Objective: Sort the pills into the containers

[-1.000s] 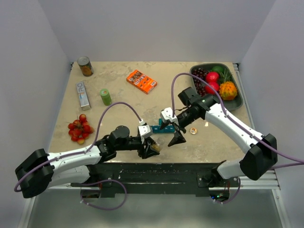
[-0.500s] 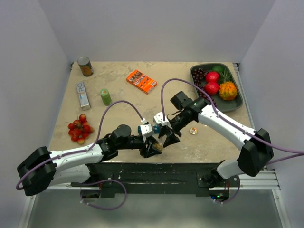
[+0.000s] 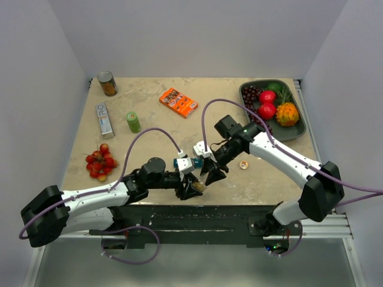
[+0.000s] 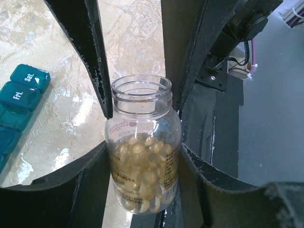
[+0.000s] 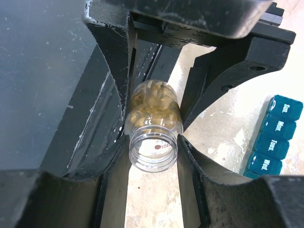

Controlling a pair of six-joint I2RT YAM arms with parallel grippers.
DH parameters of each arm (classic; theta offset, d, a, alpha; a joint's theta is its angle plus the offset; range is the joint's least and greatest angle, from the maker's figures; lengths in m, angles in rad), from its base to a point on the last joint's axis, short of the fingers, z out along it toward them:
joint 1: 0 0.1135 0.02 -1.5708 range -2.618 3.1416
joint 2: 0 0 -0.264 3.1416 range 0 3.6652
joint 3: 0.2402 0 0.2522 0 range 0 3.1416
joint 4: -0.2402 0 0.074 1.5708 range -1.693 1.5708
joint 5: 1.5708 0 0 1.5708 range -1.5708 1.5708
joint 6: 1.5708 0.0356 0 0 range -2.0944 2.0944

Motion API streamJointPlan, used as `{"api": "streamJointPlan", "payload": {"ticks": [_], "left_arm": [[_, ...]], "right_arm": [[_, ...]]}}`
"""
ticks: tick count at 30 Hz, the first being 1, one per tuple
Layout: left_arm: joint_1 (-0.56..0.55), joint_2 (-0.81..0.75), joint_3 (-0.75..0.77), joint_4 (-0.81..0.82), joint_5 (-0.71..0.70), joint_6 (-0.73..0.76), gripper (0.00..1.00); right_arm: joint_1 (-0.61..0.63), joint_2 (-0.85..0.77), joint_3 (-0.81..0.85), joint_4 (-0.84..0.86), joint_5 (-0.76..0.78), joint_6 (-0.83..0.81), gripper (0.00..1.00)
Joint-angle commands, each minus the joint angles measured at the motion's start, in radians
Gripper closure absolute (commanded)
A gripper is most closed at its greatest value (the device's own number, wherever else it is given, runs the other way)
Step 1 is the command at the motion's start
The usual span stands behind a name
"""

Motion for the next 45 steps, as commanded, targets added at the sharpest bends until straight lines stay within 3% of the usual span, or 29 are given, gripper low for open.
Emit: {"api": "streamJointPlan", "payload": {"ticks": [1, 2, 5, 8, 12, 22, 27, 30, 33, 34, 37, 45], "left_arm": [[-0.001, -0.041, 0.018, 0.101, -0.041, -0.019, 0.91], [0.000, -0.042, 0.017, 0.101, -0.043, -0.019, 0.71], [0.000, -0.045, 0.010, 0.095, -0.053, -0.031, 0.41], [0.000, -0.045, 0.003, 0.096, -0.041, -0.031, 0.28], [0.000, -0.029, -0.003, 0.105, -0.023, -0.031, 0.16], [-0.006, 0.034, -0.020, 0.182, 0.031, -0.042, 0.15], [-0.015, 0.053, -0.028, 0.225, 0.037, -0.051, 0.18], [-0.015, 0.054, -0.029, 0.245, 0.052, -0.057, 0.29], [-0.015, 0.068, -0.017, 0.231, 0.072, -0.060, 0.58], [-0.015, 0.073, -0.010, 0.225, 0.081, -0.060, 0.77], [-0.016, 0.082, -0.003, 0.207, 0.089, -0.067, 1.00], [-0.015, -0.030, -0.031, 0.168, 0.008, -0.067, 0.97]], "right_arm": [[0.008, 0.006, 0.028, -0.027, -0.038, -0.004, 1.00], [0.006, 0.006, 0.031, -0.030, -0.043, -0.004, 1.00], [0.008, 0.010, 0.050, -0.050, -0.057, -0.012, 1.00], [0.008, 0.015, 0.059, -0.055, -0.066, -0.013, 1.00], [0.008, 0.016, 0.064, -0.059, -0.077, -0.018, 1.00], [0.006, 0.016, 0.077, -0.067, -0.087, -0.021, 1.00], [0.003, 0.021, 0.082, -0.065, -0.086, -0.018, 1.00], [0.003, 0.016, 0.076, -0.055, -0.078, -0.007, 1.00], [0.003, 0.016, 0.076, -0.047, -0.074, 0.002, 1.00], [0.003, 0.016, 0.074, -0.042, -0.068, 0.005, 1.00], [0.003, 0.013, 0.074, -0.032, -0.060, 0.022, 1.00], [-0.017, -0.008, 0.085, -0.035, -0.064, 0.033, 1.00]]}}
